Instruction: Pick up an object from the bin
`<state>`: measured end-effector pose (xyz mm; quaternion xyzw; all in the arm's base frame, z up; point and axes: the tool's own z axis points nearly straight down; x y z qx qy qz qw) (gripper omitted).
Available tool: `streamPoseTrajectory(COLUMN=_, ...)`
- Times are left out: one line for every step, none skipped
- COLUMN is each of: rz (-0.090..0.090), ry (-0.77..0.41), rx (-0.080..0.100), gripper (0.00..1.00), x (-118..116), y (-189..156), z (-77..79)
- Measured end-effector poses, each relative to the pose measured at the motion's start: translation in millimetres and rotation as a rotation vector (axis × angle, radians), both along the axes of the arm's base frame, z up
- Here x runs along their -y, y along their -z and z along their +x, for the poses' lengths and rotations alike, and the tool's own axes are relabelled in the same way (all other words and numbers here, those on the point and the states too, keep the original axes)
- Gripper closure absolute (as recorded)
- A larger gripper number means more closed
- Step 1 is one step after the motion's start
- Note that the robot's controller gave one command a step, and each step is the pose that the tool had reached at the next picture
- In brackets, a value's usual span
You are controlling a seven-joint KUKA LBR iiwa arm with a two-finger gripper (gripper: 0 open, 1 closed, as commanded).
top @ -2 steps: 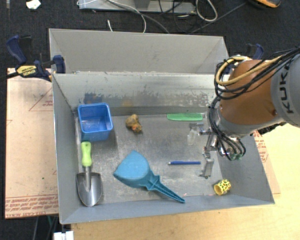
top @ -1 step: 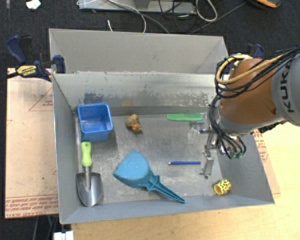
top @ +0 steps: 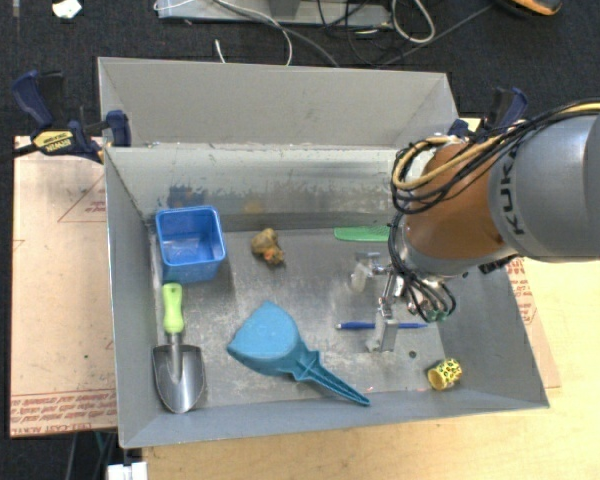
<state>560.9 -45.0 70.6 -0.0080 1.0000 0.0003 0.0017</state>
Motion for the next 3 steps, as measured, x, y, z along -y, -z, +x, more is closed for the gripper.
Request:
streamPoseTrajectory(rz=0.001, ry=0.021, rx=0.013, gripper=0.0, x=-19.7, y=0.6, z=10.7)
streamPoseTrajectory(rz=0.001, ry=0.086, rx=0.002, gripper=0.0, x=15.0, y=0.7, z=7.7)
streamPoseTrajectory(rz=0.004, ry=0.19, rx=0.011, gripper=0.0, x=24.0, y=0.6, z=9.1)
